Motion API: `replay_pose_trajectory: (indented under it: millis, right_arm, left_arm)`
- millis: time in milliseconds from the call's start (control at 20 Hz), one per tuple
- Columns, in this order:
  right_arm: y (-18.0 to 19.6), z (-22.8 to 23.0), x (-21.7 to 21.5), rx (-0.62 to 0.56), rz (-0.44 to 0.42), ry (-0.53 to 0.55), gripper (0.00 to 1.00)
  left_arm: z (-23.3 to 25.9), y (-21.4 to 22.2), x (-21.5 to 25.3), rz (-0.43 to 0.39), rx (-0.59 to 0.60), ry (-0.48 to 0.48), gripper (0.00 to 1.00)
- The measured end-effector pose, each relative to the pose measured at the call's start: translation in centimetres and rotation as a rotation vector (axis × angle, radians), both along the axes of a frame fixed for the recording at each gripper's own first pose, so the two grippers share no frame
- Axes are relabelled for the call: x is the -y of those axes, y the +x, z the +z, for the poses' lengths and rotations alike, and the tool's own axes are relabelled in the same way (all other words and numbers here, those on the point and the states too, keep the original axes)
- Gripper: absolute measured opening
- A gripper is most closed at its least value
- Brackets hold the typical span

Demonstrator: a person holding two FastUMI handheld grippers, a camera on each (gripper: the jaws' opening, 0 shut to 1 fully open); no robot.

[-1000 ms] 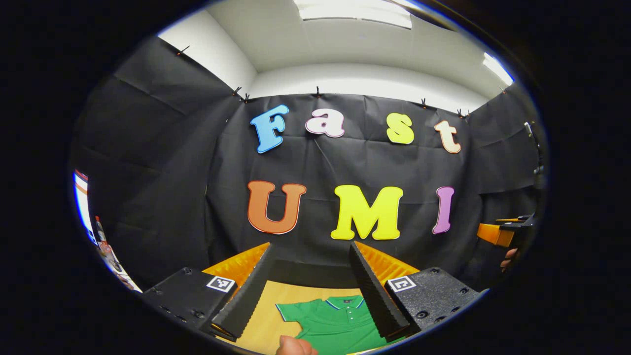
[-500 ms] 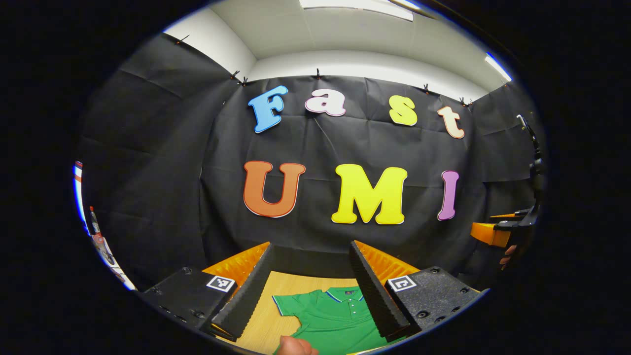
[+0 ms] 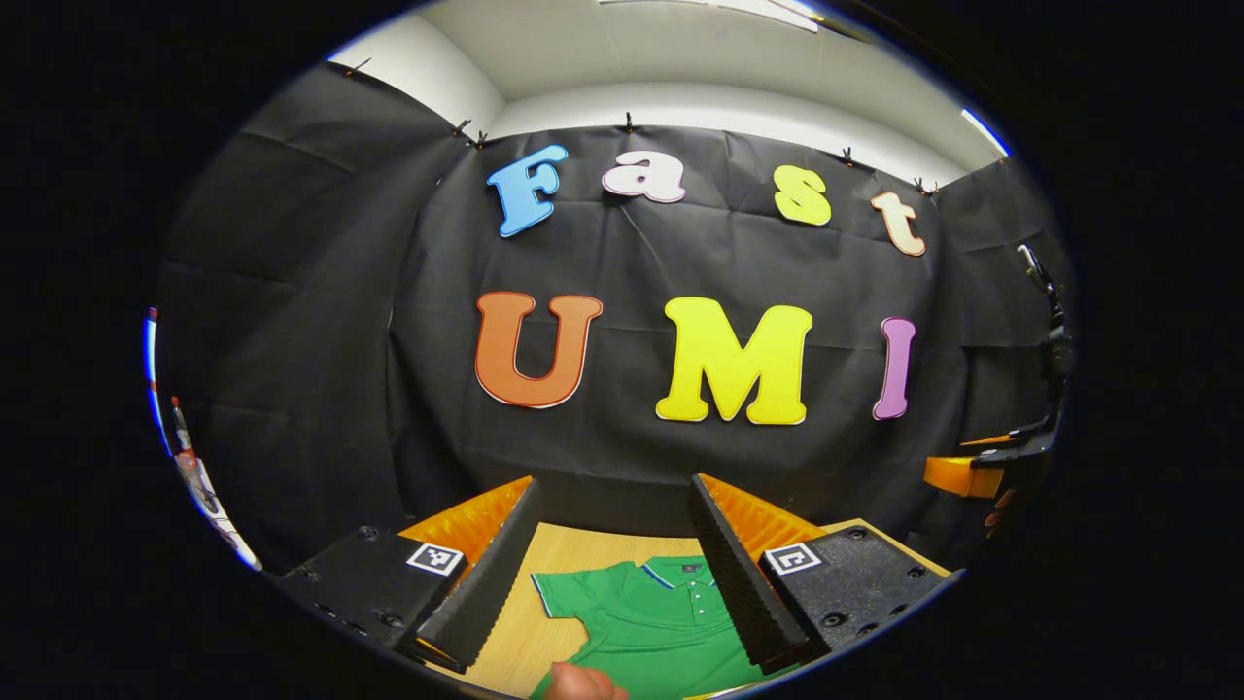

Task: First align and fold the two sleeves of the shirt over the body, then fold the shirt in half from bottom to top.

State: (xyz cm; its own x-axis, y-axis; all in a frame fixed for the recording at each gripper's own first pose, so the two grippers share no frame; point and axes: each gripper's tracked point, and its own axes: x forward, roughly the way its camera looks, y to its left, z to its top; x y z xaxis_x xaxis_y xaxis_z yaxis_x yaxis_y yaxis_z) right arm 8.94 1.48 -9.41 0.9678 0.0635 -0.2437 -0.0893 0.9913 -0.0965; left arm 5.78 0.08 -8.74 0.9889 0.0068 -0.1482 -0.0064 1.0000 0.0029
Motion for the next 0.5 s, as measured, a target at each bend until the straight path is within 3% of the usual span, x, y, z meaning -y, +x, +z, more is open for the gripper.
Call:
replay_pose_trajectory:
  millis: [200,500]
  right_arm:
    - [3.6,-1.7,1.3,-0.025,-0.018,-0.021,0.89]
    - [13.4,-11.4,3.2,-0.246,-0.052,-0.016,0.89]
  left_arm:
    - [-0.7,0.9,0.7,-0.008,-0.008,0.012,0.96]
    - [-3.1,1.9,1.9,-0.025,-0.063,-0.017,0.97]
